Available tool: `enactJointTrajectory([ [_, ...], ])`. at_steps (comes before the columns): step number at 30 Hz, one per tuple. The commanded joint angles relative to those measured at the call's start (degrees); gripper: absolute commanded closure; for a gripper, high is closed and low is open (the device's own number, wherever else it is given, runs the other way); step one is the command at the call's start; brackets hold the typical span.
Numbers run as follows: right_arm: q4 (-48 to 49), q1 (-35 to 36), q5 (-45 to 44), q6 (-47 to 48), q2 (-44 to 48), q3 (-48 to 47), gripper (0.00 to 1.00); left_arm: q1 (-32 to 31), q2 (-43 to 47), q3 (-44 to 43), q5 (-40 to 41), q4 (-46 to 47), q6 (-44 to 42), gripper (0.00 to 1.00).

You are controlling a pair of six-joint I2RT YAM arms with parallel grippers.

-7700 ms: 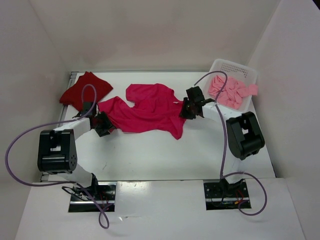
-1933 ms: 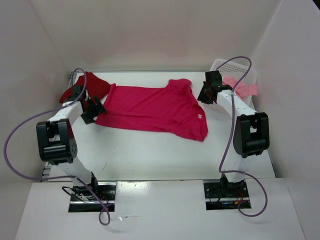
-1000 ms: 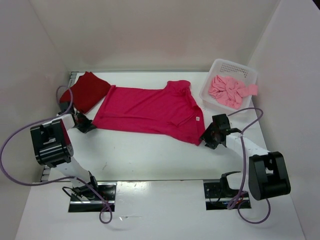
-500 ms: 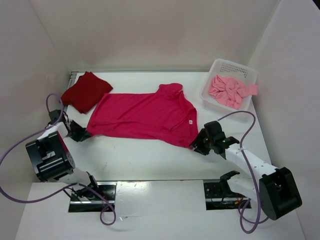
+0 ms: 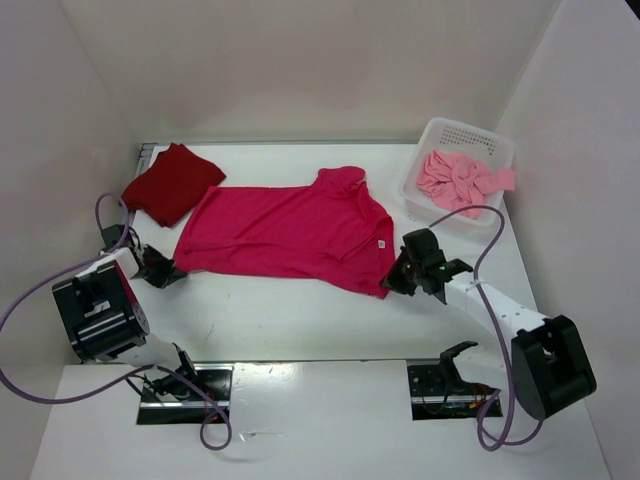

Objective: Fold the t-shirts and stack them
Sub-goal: Fold the flattened tshirt in 1/3 of the way

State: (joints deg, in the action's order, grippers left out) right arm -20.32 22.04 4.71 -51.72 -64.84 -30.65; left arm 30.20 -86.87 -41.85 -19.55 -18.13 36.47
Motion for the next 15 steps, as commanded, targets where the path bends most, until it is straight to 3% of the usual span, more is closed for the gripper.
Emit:
enactJointTrajectory([
  [1, 2.6, -0.6, -2.9, 2.3, -3.8, -3.5, 0.94, 0.0, -1.7, -1.4, 0.6, 2.1, -0.2, 0.96],
  [4, 3.9, -0.6, -4.2, 2.9, -7.2, -4.3, 0.95, 0.0, -3.1, -1.9, 0.7, 2.1, -0.7, 1.00],
  [6, -0.1, -0.6, -4.2, 3.6, -6.1, -5.6, 0.90, 0.0, -3.1, -1.9, 0.7, 2.1, -0.7, 1.00],
  [7, -1.2, -0.6, -4.2, 3.6, -4.3, -5.6, 0.86, 0.0, -3.1, -1.9, 0.7, 2.1, -0.7, 1.00],
  [8, -2.3, -0.6, -4.2, 3.0, -2.2, -5.6, 0.74, 0.0, -3.1, -1.9, 0.7, 2.1, -0.7, 1.00],
  [9, -2.8, 0.0, -3.4, 0.6, 3.0, -3.2, 0.69, 0.0, -3.1, -1.9, 0.7, 2.7, -0.7, 1.00],
  [11, -2.8, 0.5, -1.5, -2.4, 6.4, 0.8, 0.67, 0.0, -3.1, -1.9, 0.7, 2.7, -0.7, 1.00],
  [15, 1.4, 0.5, -0.1, -3.9, 3.4, 4.6, 0.66, 0.0, -3.1, -1.9, -0.1, 3.2, -0.7, 1.00],
])
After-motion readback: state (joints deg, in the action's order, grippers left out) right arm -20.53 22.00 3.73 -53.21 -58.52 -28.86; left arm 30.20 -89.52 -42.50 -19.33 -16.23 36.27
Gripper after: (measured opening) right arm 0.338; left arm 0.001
